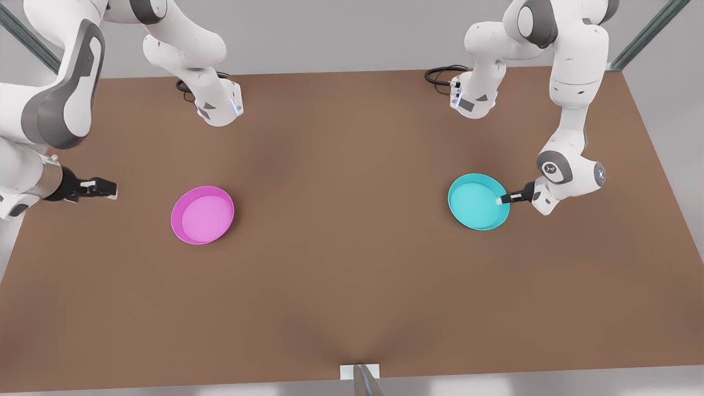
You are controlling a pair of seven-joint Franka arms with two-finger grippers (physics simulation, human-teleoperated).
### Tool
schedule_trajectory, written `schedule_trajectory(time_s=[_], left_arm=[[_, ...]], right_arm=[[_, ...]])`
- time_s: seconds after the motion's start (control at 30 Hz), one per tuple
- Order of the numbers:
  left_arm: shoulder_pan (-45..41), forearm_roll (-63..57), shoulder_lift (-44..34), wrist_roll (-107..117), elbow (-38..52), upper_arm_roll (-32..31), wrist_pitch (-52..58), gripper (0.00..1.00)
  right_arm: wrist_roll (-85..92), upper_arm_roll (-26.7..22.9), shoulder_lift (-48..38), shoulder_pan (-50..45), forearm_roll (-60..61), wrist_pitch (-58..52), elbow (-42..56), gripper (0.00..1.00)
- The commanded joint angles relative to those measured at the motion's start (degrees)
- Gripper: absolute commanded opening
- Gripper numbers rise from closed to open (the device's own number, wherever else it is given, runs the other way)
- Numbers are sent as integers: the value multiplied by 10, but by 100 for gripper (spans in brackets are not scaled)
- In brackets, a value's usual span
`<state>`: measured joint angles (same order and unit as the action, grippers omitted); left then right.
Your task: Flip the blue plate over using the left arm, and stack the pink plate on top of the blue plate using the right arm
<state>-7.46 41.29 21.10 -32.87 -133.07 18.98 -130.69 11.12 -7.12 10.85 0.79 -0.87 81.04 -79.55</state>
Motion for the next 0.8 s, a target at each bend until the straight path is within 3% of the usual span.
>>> schedule_trajectory(time_s=[0.0, 0.17, 0.33, 0.77], left_arm=[[0, 2, 0, 1, 0, 1, 0, 42], [1, 2, 3, 0, 3, 1, -3, 42], [1, 2, 7, 0, 4, 1, -3, 41], [2, -3, 11, -29, 10, 8, 3, 37]], right_arm=[[0, 0, 0, 0, 0, 0, 0, 100], [-2, -1, 1, 2, -1, 0, 0, 100], [-2, -1, -52, 2, -11, 30, -64, 100], [-3, -1, -51, 4, -11, 29, -71, 100]])
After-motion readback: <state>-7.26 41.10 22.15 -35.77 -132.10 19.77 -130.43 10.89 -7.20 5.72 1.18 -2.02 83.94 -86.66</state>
